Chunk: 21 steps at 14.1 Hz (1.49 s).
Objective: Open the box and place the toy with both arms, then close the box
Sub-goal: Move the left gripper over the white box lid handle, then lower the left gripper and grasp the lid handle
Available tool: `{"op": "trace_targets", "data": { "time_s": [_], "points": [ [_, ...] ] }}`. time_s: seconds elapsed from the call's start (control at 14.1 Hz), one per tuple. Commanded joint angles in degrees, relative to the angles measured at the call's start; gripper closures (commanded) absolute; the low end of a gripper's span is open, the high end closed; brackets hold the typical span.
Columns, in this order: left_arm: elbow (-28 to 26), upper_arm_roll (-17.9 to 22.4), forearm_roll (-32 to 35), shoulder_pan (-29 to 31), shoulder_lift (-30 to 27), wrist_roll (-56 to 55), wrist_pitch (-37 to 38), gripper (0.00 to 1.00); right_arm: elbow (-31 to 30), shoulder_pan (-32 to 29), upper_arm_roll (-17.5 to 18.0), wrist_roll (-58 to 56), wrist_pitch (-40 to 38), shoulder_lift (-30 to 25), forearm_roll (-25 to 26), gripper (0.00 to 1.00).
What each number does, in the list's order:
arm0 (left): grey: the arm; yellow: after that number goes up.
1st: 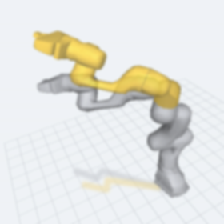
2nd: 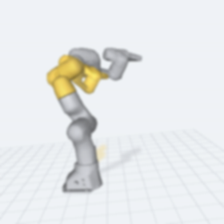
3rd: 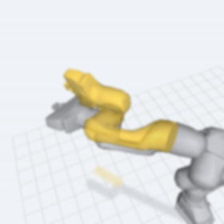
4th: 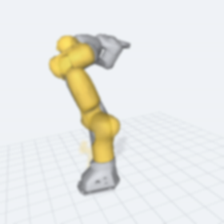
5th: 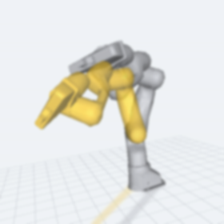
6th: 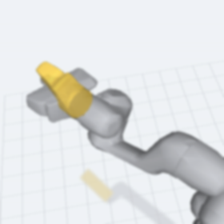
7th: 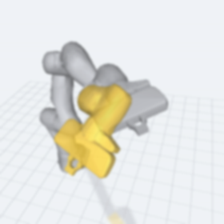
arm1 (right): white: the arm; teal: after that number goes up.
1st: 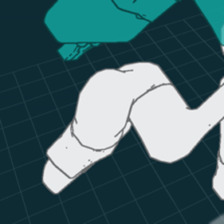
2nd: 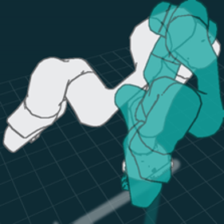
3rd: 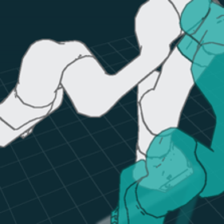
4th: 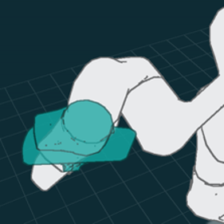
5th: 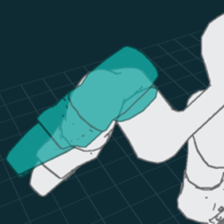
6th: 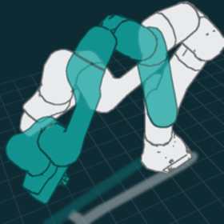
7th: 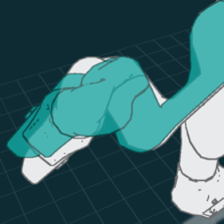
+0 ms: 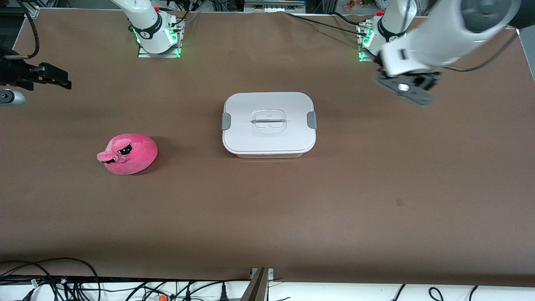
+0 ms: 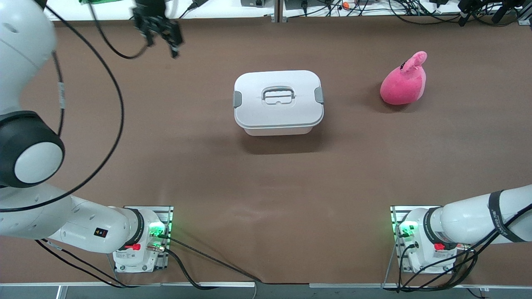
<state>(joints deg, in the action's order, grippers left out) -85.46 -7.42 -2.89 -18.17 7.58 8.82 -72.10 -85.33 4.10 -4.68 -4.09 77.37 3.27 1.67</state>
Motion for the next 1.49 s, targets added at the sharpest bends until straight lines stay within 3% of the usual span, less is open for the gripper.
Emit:
{"op": "trace_targets", "data": {
  "time_s": [0.0, 0.28, 0.71, 0.85, 1.2, 1.28, 1.35, 1.42],
  "points": [
    [3.5, -1.7, -3.8, -7.4, 10.1, 1.1, -3.1, 0.0, 1.2, -0.1, 0.2, 0.7, -0.3, 0.4, 0.5, 0.0],
    [7.8, -1.8, -4.0, -13.7, 18.8, 1.3, -9.9, 0.0, 1.3, -0.1, 0.2, 0.7, -0.2, 0.4, 0.5, 0.0],
    [7.3, -1.9, -3.4, -18.3, 21.6, 13.6, -28.2, 0.0, 1.3, -0.1, 0.2, 0.9, -0.2, 0.4, 0.5, 0.0],
    [6.8, -1.9, -0.1, -19.8, 22.9, 18.0, -33.1, 0.0, 1.3, -0.1, 0.2, 0.8, -0.2, 0.4, 0.5, 0.0],
    [6.3, -2.0, 4.7, -21.3, 27.3, 18.9, -38.2, 0.0, 1.3, -0.1, 0.2, 0.7, -0.3, 0.4, 0.5, 0.0],
    [6.3, -2.0, 5.8, -21.7, 27.8, 21.0, -38.6, 0.12, 1.3, -0.1, 0.2, 0.8, -0.2, 0.4, 0.4, 0.0],
    [6.1, -2.0, 5.5, -22.0, 27.9, 22.3, -38.8, 0.38, 1.3, 0.0, 0.2, 1.0, -0.2, 0.4, 0.4, 0.0],
    [5.5, -2.0, 5.5, -21.9, 27.9, 22.5, -38.8, 0.57, 1.3, 0.0, 0.2, 1.0, -0.3, 0.4, 0.4, 0.0]
  ]
}}
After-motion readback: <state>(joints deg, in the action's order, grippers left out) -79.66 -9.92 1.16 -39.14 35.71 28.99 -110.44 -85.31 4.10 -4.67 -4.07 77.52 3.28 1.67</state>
